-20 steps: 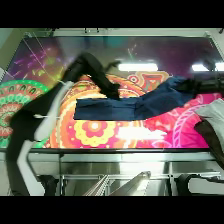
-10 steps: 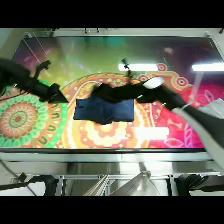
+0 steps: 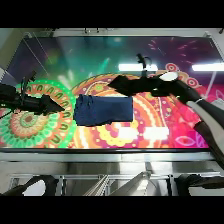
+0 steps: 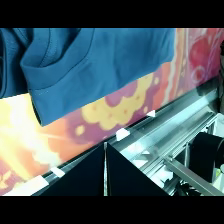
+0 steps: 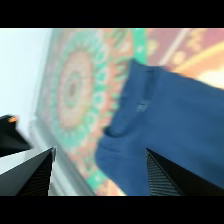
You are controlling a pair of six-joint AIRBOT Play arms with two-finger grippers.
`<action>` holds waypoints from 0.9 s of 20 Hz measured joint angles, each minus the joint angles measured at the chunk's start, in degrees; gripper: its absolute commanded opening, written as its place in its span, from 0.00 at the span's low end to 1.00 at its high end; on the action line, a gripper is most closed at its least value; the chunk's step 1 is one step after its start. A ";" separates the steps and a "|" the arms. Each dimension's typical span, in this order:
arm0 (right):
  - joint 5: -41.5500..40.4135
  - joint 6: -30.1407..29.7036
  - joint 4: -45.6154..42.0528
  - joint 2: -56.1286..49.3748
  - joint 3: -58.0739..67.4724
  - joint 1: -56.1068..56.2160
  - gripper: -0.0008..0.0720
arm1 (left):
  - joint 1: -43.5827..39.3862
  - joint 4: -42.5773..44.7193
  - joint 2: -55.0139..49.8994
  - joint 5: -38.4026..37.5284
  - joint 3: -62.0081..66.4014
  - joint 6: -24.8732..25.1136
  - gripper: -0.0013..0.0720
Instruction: Fold the shirts.
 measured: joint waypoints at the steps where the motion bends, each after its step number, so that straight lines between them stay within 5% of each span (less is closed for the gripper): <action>1: 2.49 3.19 -4.24 0.00 -0.35 -3.54 0.89 | 0.07 -0.13 0.92 0.09 -0.17 0.22 0.04; 4: 8.09 9.46 -11.96 -1.36 -2.47 -11.17 0.89 | 0.15 -0.35 3.30 0.22 -0.48 0.57 0.04; 9: 10.10 11.47 -15.76 -6.34 -5.40 -11.89 0.89 | 0.17 -0.50 5.16 0.13 -0.61 0.68 0.04; 16: 9.55 5.99 -5.64 -12.02 -6.10 -5.88 0.88 | 0.17 -0.52 5.60 0.35 -0.61 0.81 0.04; 17: 8.87 4.59 -3.69 -12.33 -6.12 -4.98 0.61 | 0.17 -0.52 5.60 0.35 -0.61 0.81 0.04; 18: 7.72 3.30 -1.77 -12.59 -6.19 -4.17 0.15 | 0.17 -0.52 5.60 0.39 -0.61 0.79 0.04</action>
